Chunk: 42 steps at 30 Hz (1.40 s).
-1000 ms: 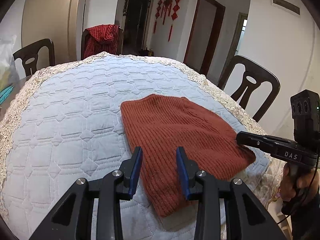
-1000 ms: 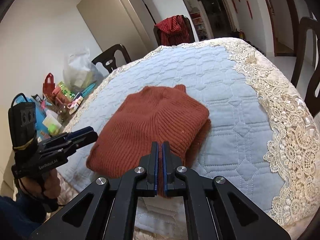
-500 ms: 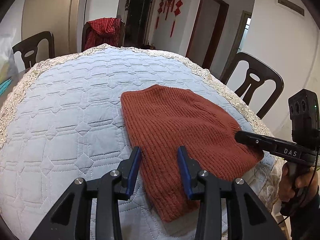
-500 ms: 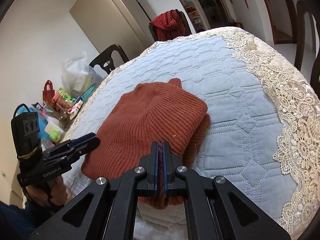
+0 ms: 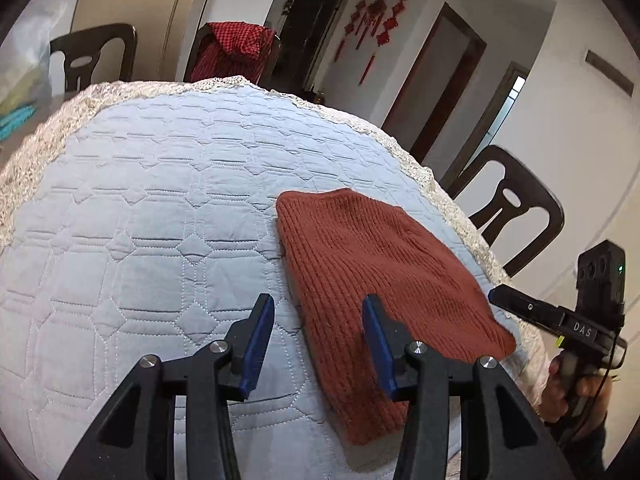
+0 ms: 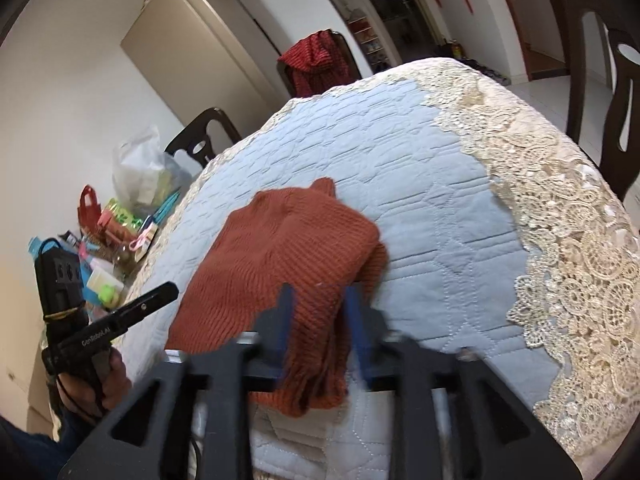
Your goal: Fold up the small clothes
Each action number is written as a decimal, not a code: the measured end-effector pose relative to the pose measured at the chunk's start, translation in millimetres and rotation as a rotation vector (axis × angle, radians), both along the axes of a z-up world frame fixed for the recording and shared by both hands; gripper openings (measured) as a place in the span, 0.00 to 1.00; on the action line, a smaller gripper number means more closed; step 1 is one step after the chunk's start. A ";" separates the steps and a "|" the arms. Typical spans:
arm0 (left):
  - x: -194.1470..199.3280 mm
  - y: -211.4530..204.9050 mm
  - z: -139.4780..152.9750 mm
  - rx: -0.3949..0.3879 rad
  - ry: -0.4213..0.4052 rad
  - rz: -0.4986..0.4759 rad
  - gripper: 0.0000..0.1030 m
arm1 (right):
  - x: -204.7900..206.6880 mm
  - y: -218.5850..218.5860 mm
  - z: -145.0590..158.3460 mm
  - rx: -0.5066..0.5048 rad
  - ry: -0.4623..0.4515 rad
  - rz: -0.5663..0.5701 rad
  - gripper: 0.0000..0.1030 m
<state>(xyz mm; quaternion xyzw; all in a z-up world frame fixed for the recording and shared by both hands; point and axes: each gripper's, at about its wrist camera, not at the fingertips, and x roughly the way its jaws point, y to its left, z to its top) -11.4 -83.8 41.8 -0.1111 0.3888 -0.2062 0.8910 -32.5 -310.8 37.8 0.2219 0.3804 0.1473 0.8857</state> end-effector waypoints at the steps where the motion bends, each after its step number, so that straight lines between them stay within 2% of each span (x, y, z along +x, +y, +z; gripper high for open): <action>1: 0.6 0.2 -0.2 -0.010 0.001 -0.001 0.47 | 0.1 -0.3 0.6 0.011 0.000 0.001 0.39; 4: 4.3 -1.0 -4.5 -0.037 0.021 -0.011 0.51 | 3.0 1.7 0.2 0.029 0.002 0.013 0.40; 7: 10.3 -1.6 -14.0 -0.080 0.080 -0.034 0.51 | 10.8 3.1 -10.7 0.060 0.051 0.029 0.43; 11: 11.7 -4.1 -20.3 -0.092 0.096 -0.049 0.55 | 16.4 2.1 -25.8 0.089 0.109 0.036 0.47; 12: 12.7 -4.3 -21.6 -0.098 0.100 -0.052 0.56 | 16.5 1.1 -27.5 0.099 0.112 0.037 0.49; 22: 22.1 -12.3 -27.9 -0.154 0.130 -0.076 0.58 | 24.8 1.1 -30.7 0.145 0.115 0.046 0.49; 28: 14.6 -19.9 -29.2 -0.124 0.122 -0.091 0.58 | 25.2 5.3 -29.5 0.126 0.120 0.075 0.49; 32: 8.0 -29.4 -27.9 -0.052 0.084 -0.092 0.58 | 23.7 8.6 -31.0 0.121 0.122 0.091 0.44; 35: 13.2 -35.4 -25.9 -0.026 0.080 -0.094 0.54 | 29.8 7.3 -34.8 0.146 0.128 0.089 0.39; 40: 13.9 -36.7 -14.6 0.000 0.051 -0.099 0.39 | 31.1 11.2 -31.0 0.135 0.120 0.100 0.30; 42: 11.8 -35.3 -8.1 -0.004 0.032 -0.104 0.36 | 28.1 11.3 -27.2 0.143 0.112 0.097 0.28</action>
